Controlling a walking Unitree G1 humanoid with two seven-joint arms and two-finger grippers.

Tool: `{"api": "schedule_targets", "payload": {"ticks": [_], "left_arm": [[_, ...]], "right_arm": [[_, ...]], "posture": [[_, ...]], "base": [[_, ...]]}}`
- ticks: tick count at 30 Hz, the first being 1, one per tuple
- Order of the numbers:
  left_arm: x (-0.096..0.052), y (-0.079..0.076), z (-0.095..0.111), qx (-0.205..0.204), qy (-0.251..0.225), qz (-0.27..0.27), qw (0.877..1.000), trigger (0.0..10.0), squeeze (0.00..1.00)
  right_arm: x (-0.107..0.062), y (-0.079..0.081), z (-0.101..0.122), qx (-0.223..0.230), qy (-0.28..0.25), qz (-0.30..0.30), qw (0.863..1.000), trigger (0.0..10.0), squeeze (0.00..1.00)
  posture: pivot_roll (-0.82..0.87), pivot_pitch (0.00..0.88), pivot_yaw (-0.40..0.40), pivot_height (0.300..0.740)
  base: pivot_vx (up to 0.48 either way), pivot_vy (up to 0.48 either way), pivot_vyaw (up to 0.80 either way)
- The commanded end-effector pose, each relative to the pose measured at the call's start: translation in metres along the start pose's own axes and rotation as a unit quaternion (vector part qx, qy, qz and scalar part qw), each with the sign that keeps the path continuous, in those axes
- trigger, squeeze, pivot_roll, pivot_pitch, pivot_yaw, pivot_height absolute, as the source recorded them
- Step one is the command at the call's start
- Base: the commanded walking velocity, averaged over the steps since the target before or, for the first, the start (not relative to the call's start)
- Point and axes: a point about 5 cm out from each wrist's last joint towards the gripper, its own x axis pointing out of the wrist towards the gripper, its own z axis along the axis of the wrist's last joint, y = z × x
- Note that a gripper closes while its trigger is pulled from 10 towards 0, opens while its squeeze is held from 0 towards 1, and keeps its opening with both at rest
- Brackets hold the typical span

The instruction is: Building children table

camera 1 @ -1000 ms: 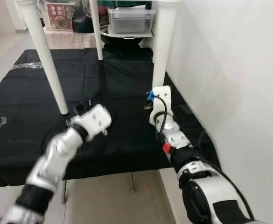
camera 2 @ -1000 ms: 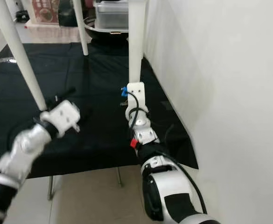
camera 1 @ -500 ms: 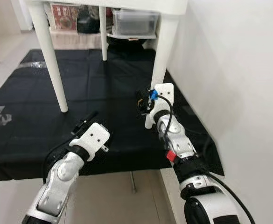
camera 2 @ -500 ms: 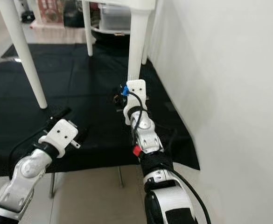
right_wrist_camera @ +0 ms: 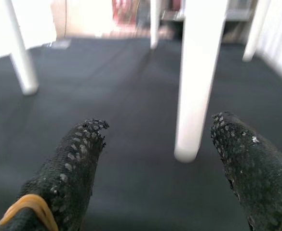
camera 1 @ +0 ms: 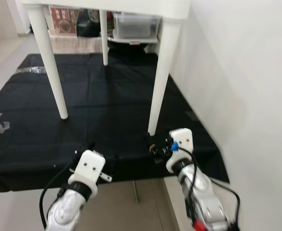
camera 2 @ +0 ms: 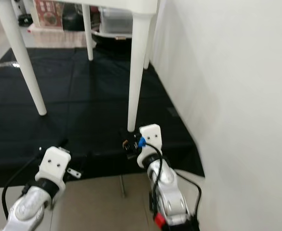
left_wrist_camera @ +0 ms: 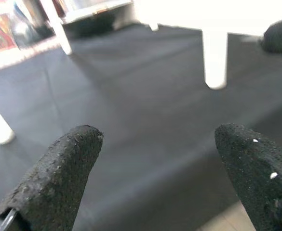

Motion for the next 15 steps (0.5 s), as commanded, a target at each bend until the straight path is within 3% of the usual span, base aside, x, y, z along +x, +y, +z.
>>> {"api": "schedule_targets", "payload": {"ticks": [1,5,15], "left_arm": [[-0.001,-0.007,-0.002,-0.014,0.011,-0.008,1.000,10.0,0.00],[-0.002,-0.010,-0.008,-0.033,0.029,-0.009,0.999,10.0,0.00],[0.000,-0.018,-0.012,-0.038,0.041,-0.029,0.998,10.0,0.00]], "right_arm": [[-0.006,0.007,-0.006,0.013,0.016,0.005,1.000,10.0,0.00],[-0.016,0.012,-0.015,0.016,0.042,-0.001,0.999,10.0,0.00],[-0.021,0.004,-0.020,0.015,0.067,-0.032,0.997,10.0,0.00]], "posture": [[0.08,0.000,-0.051,0.740],[0.07,0.000,-0.042,0.740],[0.05,0.000,-0.037,0.740]], "base": [[0.000,0.000,0.00],[-0.072,0.000,0.00],[-0.416,0.000,0.00]]}}
